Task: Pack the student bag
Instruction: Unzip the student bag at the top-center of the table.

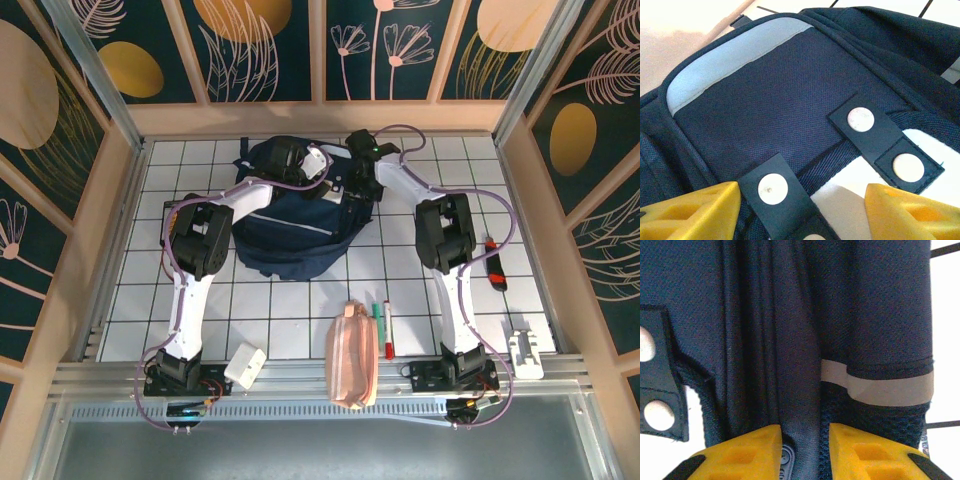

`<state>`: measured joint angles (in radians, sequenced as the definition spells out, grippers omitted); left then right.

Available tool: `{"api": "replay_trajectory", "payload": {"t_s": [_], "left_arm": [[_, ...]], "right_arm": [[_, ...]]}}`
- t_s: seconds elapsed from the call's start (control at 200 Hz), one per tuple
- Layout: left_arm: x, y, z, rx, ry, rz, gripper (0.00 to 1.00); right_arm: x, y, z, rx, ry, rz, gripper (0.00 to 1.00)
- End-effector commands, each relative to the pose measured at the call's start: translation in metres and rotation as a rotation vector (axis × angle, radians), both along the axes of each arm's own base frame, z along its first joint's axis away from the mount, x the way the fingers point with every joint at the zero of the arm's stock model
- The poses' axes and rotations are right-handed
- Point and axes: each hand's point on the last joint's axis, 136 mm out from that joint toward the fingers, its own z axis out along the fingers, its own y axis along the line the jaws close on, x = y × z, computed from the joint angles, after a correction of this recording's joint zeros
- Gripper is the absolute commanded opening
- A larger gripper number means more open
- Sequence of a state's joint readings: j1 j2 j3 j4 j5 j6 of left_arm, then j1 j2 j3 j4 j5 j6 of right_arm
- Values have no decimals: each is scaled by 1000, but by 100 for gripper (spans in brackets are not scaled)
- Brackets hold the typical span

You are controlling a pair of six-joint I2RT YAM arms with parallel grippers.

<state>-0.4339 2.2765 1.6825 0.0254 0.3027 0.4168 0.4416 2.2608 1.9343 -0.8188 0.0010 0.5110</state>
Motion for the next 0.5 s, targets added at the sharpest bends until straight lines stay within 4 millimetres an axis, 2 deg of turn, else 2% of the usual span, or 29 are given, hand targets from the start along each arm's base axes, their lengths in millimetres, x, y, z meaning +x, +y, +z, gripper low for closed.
{"api": "replay_trajectory", "payload": {"t_s": [0.0,0.08,0.21,0.32,0.495], "left_arm": [[-7,14,-13,51,60,34,66],[-6,14,-13,52,60,36,66],[-7,15,-15,56,63,37,66],[-7,16,-16,61,64,41,66],[-4,18,-17,63,68,54,66]], "right_arm": [[-13,13,8,25,8,6,23],[-17,16,5,41,17,6,19],[-20,21,3,40,13,16,19],[-25,29,11,83,12,30,19],[-30,24,25,65,-10,44,19]]}}
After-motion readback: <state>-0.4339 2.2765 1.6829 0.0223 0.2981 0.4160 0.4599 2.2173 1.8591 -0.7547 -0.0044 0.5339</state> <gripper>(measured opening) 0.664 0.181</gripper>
